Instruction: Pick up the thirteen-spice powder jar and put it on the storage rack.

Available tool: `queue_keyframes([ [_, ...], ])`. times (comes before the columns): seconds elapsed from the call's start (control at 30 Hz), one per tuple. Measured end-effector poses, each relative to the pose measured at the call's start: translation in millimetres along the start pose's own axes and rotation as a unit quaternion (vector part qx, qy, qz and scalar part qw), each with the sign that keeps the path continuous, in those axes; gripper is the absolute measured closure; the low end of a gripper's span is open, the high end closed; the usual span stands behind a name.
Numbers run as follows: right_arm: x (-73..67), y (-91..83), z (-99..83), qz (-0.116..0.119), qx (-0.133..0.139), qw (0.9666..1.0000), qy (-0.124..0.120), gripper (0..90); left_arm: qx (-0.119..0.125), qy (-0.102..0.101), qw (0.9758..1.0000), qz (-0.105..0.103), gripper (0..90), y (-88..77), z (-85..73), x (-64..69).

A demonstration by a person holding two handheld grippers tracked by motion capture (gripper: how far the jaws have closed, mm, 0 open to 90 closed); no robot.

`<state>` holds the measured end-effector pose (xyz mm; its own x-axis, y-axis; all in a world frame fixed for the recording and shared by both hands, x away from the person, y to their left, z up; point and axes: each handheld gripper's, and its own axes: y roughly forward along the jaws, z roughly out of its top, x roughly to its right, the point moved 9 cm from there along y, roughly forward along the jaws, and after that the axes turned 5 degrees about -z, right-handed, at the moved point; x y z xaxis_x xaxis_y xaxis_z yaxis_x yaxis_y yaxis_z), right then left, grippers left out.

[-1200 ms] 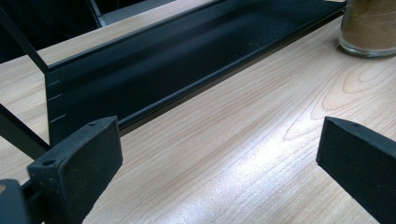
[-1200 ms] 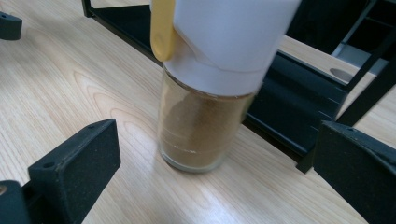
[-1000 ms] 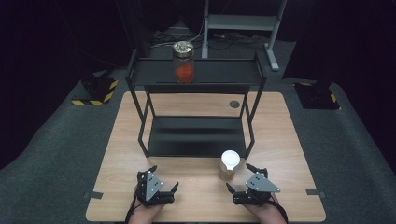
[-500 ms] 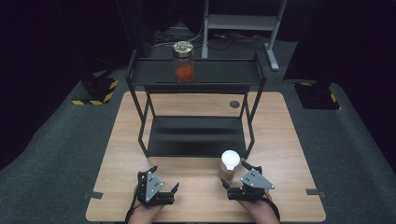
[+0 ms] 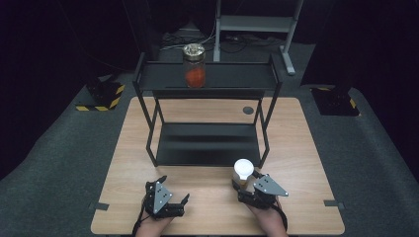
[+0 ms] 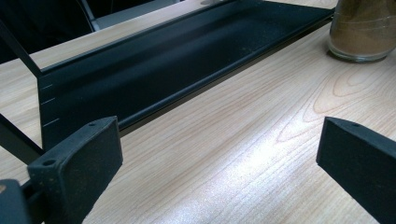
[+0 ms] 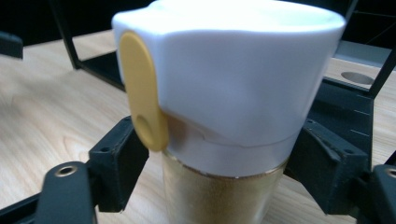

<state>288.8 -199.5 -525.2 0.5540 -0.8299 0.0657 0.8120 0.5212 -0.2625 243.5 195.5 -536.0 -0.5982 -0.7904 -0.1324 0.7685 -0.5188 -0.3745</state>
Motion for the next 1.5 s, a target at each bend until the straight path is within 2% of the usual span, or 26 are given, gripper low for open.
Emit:
queue_keyframes([
  [0.23, -0.5, 3.7, -5.7, -0.006, 0.022, 0.9997, 0.014, 28.4, 0.003, 0.0, 1.0, -0.001, 0.5, -0.4, -0.5, 0.1],
  [0.57, -2.6, 4.7, -10.1, -0.011, 0.037, 0.9992, 0.01, 29.6, 0.003, 0.006, 1.0, 0.0, 0.5, -0.5, -0.5, 1.0],
  [0.8, -2.6, 2.0, -6.0, -0.007, 0.033, 0.9994, 0.009, 29.7, 0.005, 0.001, 1.0, -0.001, 0.5, -0.7, -0.8, 0.4],
  [1.0, -2.9, -7.6, 7.8, -0.005, 0.044, 0.999, 0.0, 29.7, 0.004, 0.004, 1.0, -0.003, 0.5, -0.7, -0.7, 0.3],
  [1.5, 4.7, -31.5, 60.9, -0.001, 0.072, 0.9973, -0.015, 29.7, 0.004, 0.003, 1.0, -0.004, 0.5, -0.7, -0.7, 0.1],
])
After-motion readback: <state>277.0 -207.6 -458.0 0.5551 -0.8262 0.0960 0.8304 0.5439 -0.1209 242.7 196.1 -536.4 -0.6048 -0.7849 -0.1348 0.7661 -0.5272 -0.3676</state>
